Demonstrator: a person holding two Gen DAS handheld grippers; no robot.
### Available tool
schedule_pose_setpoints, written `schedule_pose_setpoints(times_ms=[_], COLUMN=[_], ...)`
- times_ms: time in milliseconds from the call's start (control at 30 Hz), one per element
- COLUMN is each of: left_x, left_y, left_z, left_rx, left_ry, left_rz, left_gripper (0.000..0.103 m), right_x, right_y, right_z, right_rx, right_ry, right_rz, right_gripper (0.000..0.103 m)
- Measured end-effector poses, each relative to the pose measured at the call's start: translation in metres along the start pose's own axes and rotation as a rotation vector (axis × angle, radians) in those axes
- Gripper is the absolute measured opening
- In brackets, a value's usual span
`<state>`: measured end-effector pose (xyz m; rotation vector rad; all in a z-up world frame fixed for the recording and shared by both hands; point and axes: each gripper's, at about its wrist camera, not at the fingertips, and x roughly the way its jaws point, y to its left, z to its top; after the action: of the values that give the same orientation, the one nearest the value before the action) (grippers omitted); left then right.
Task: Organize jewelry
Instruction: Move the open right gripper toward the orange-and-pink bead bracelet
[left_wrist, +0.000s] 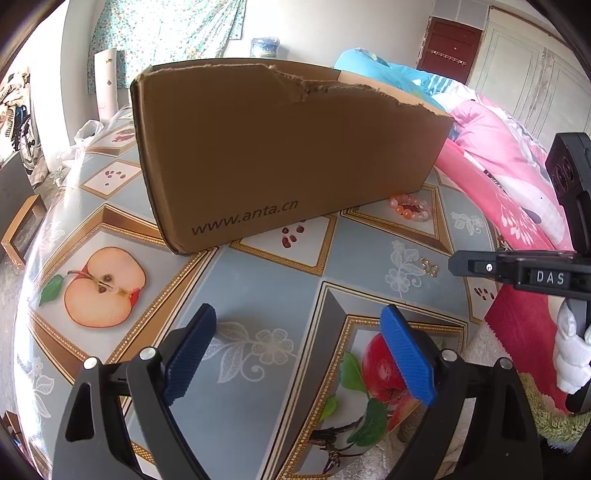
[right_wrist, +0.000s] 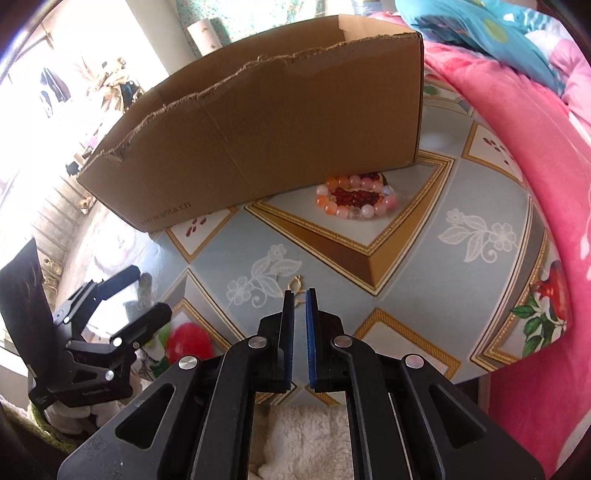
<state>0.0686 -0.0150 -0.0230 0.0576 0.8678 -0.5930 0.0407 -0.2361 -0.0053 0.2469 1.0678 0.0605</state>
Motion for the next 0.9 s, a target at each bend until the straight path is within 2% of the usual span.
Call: schedule_pose_setpoints(times_ms=[133,433,633,800,900], left_x=[0.001,0.004,0.006,0.008,0.008], left_y=[0.002,0.001,-0.001,-0.005,-0.006], left_z=[0.003,0.006,0.009,0.008,0.008], left_rx=[-0.002,0.006,0.006,0.000,-0.040], left_ry=[0.012,0.028,0.046,0.040,0.021], left_rz=[-0.020,-0.015,0.009,0.058,0.067], left_gripper=[0.089,0.090,0.090,0.090,0.090], right_x=[0.014,0.031,0.040,0.043,0.048], right_y=[0.006,0.020,0.015,0.011,0.005], right_z=[-0.011,0.014,0.030,0.026,0.026], right_rx=[-0.017,-0.051,-0.051,-0.027,0.014], right_ry=[0.016,0.045,0.029,0.044,0.049], right_rz=[-0.026,-0.010,0.001,0.134,0.259], right_gripper=[0.006,0.005,0.005,0.005,0.005])
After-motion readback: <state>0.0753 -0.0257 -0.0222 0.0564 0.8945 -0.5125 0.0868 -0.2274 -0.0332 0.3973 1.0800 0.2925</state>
